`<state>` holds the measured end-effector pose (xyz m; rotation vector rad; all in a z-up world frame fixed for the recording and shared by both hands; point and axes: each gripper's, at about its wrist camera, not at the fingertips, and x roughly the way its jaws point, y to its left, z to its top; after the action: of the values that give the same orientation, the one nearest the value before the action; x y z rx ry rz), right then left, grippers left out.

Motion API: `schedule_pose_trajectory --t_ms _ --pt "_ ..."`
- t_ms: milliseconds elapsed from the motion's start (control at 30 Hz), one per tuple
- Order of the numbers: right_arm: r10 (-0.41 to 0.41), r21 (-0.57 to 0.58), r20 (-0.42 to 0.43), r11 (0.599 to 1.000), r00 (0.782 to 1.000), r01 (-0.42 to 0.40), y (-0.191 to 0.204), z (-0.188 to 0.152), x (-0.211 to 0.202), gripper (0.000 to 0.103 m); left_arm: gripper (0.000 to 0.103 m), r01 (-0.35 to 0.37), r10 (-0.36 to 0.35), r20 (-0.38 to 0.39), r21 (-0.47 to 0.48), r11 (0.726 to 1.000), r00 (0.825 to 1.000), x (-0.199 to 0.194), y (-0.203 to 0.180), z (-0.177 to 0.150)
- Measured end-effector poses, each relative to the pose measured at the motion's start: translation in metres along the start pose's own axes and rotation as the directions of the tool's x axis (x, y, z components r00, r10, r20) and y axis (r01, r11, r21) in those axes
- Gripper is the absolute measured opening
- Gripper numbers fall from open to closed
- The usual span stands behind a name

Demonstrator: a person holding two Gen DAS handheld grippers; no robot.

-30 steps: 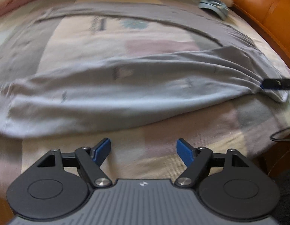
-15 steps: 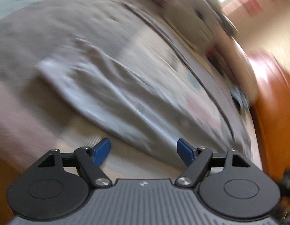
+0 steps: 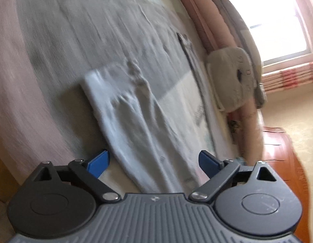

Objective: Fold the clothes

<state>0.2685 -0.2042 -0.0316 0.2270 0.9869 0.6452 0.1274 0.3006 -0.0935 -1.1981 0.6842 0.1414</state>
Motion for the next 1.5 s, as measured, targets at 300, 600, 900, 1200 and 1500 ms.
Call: schedule_pose_trajectory --t_ms 300,600,900,1200,1500 --pt "-0.007 0.003 0.000 1.000 1.000 0.007 -0.004 0.003 -0.003 0.077 0.093 0.091 -0.085 0.070 -0.082 0.992 0.994 0.009 0.006 0.002" --pt "0.008 0.001 -0.014 1.000 1.000 -0.008 -0.004 0.001 -0.001 0.078 0.085 0.134 -0.135 0.056 0.021 0.991 0.989 0.031 -0.007 -0.015" --pt "0.020 0.015 -0.030 1.000 0.999 -0.019 -0.006 -0.004 0.000 0.078 0.059 0.091 -0.099 0.077 0.103 0.991 0.992 0.031 -0.003 -0.022" --pt "-0.005 -0.019 -0.041 1.000 0.999 0.004 -0.002 -0.012 -0.005 0.078 0.006 0.002 -0.003 0.007 0.144 0.990 1.000 0.023 -0.013 -0.024" --pt "-0.034 -0.096 -0.088 0.995 0.996 0.026 -0.002 -0.032 -0.021 0.078 0.002 -0.012 -0.002 0.055 0.249 0.968 0.998 0.016 -0.041 -0.009"
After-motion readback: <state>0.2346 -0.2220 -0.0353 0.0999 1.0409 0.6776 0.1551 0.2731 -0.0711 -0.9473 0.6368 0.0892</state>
